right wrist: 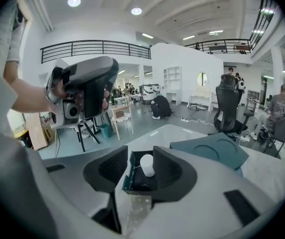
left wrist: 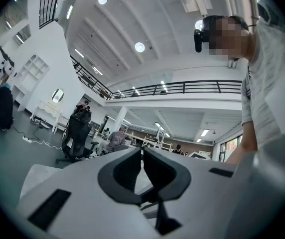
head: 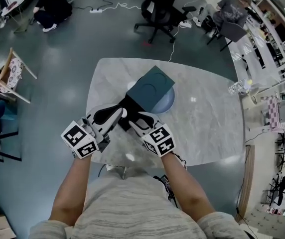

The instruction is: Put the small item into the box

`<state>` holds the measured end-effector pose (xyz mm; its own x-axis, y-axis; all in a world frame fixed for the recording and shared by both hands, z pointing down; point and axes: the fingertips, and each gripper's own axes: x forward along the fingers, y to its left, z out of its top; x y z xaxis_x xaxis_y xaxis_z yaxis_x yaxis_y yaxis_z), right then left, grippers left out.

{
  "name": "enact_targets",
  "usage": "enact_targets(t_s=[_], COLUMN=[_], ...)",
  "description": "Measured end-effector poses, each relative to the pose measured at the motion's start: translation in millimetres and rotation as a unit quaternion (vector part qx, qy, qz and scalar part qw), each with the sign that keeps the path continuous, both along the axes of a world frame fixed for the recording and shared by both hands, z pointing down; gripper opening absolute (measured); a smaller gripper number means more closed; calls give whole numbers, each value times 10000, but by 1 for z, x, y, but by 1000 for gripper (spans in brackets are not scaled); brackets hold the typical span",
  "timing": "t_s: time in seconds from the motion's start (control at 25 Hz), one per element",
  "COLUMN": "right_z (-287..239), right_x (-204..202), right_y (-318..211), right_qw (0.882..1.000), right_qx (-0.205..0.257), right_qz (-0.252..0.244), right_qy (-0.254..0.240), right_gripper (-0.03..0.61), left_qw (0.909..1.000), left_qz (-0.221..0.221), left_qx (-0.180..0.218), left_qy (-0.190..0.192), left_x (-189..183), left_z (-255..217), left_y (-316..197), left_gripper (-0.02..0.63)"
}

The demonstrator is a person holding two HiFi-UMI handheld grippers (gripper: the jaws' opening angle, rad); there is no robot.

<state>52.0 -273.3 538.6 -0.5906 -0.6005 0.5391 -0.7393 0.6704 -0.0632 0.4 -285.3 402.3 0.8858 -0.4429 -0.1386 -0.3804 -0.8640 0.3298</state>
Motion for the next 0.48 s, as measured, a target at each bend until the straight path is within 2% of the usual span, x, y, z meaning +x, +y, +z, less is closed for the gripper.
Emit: enact_targets(t_s=[0.48], right_z=[-40], right_x=[14], right_y=[19], right_qw=[9981], right_qx=[519], right_qz=[141], right_qy=[-290], right_gripper=[80], left_qw=[9998], left_qz=[178], left_qx=[115], left_qy=[-37], left_x=[11], left_z=[-12], left_y=[19], left_gripper=[31])
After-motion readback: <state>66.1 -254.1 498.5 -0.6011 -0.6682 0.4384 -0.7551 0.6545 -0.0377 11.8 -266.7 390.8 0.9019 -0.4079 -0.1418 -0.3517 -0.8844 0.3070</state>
